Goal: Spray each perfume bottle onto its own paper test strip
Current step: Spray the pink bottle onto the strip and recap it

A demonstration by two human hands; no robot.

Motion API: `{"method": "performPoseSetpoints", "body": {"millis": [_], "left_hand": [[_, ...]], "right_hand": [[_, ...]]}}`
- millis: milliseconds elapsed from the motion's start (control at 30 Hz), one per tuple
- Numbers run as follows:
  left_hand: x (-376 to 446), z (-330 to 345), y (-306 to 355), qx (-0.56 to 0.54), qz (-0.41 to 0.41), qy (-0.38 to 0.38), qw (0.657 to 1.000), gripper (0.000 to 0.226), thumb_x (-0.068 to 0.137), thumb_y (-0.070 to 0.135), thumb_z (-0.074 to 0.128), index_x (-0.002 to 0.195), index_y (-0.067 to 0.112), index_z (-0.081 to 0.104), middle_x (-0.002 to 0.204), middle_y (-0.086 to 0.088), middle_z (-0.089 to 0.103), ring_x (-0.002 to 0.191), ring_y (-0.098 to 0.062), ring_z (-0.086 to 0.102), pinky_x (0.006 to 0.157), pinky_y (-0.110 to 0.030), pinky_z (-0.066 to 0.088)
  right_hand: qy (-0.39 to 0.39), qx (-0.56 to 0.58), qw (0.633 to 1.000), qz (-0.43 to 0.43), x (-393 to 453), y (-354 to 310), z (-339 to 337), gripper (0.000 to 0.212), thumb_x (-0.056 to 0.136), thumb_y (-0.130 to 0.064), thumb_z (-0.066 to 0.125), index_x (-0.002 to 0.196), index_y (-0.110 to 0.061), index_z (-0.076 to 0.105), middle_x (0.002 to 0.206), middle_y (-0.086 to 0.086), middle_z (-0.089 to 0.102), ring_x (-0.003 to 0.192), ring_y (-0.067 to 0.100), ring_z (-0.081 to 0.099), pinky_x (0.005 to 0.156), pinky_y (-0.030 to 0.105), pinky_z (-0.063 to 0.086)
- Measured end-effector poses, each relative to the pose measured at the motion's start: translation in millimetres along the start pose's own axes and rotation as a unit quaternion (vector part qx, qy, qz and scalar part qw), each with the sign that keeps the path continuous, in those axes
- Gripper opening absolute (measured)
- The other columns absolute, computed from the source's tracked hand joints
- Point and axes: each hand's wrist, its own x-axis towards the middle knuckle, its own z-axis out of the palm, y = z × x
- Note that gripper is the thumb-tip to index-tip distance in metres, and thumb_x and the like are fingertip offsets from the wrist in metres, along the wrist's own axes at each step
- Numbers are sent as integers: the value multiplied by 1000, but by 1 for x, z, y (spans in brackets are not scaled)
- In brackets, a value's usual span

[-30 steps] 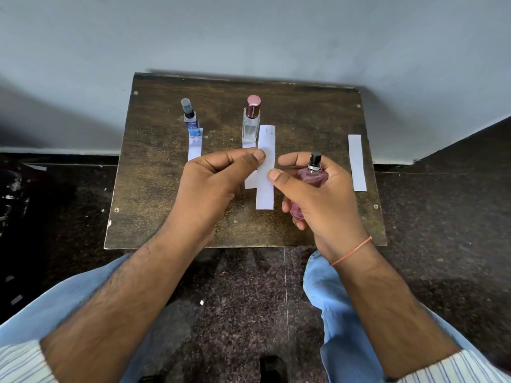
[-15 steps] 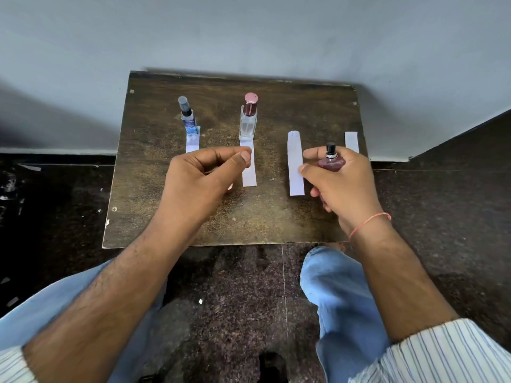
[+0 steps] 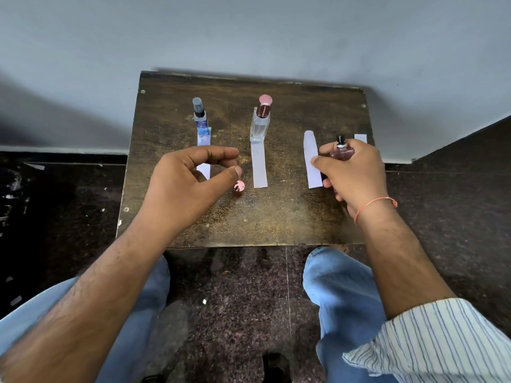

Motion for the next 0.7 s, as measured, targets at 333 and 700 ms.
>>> {"method": "performPoseSetpoints", "body": {"millis": [333, 700], "left_hand": [[1, -5, 0, 39, 11, -11, 999, 22, 93, 27, 83, 114, 33, 80, 63, 34, 65, 41, -5, 34, 47, -9, 30], [0, -5, -3, 56, -1, -18, 998, 22, 92, 31, 83, 113, 38, 81, 98, 26, 80, 46, -5, 36, 48, -14, 37]], "right_hand": [[8, -22, 1000, -1, 2, -1, 3, 12, 73, -32, 85, 78, -33, 74, 68, -3, 77, 56, 26, 74, 48, 31, 48], [9, -40, 999, -23, 7, 3, 4, 27, 65, -44, 83, 85, -59, 72, 83, -11, 80, 77, 26, 79, 69, 49, 63]]}}
